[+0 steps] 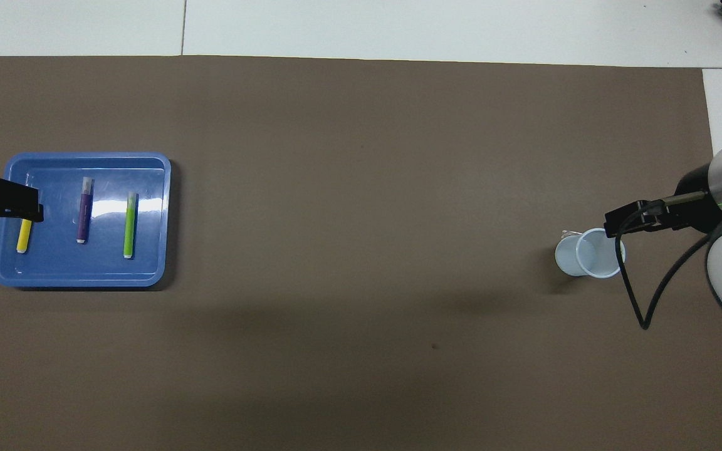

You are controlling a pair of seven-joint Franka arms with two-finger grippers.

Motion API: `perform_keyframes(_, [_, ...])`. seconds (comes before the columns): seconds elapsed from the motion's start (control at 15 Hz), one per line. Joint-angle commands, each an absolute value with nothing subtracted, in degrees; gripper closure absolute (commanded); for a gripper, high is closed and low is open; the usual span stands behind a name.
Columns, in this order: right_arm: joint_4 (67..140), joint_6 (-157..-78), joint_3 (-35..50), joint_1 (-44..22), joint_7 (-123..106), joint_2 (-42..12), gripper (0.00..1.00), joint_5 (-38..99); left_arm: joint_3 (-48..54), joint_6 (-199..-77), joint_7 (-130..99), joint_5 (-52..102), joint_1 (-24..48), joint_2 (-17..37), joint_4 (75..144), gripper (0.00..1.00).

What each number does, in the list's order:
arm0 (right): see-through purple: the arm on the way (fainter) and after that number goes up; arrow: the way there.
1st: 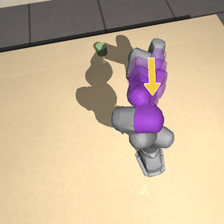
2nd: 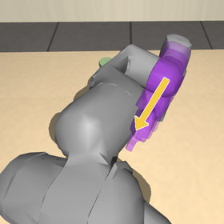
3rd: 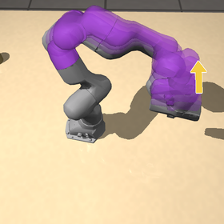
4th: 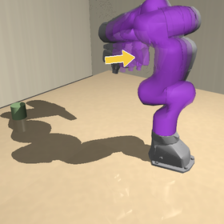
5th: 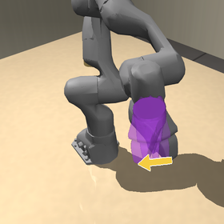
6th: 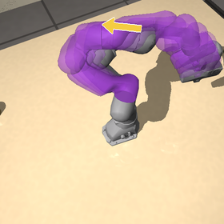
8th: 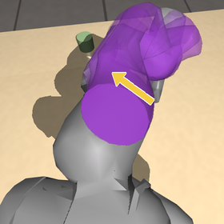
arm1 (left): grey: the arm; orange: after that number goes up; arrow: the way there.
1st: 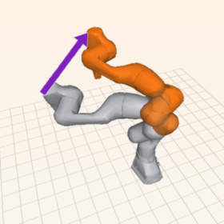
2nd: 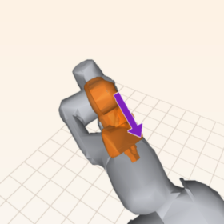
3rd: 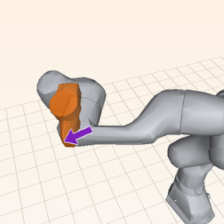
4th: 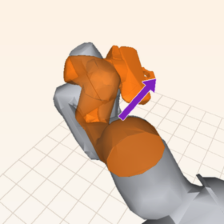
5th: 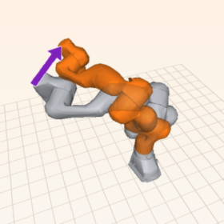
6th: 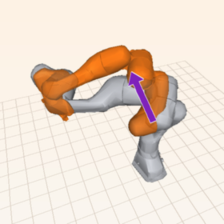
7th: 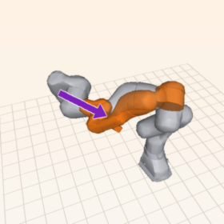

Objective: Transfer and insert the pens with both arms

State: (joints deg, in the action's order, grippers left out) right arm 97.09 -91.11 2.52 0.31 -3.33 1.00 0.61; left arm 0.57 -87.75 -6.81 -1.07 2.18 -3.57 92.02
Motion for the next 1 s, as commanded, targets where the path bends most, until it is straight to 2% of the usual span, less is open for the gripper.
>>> perform_keyframes(0.0, [95.89, -89.82, 3.08, 0.53, -2.37, 0.53, 0.0, -0.26, 0.7, -86.66, -6.59, -0.88, 1.85, -3.25, 91.32, 0.0])
perform_keyframes(0.8, [98.17, -90.88, 3.25, -0.35, -7.01, 1.76, 0.0, 0.09, 0.62, -86.84, -6.77, -0.7, 1.23, -3.52, 91.76, 0.0])
perform_keyframes(0.94, [99.48, -94.28, 3.25, -0.26, -8.43, 1.84, 0.0, 5.06, 0.62, -86.57, -7.29, -0.62, 1.14, -3.69, 92.2, 0.0])
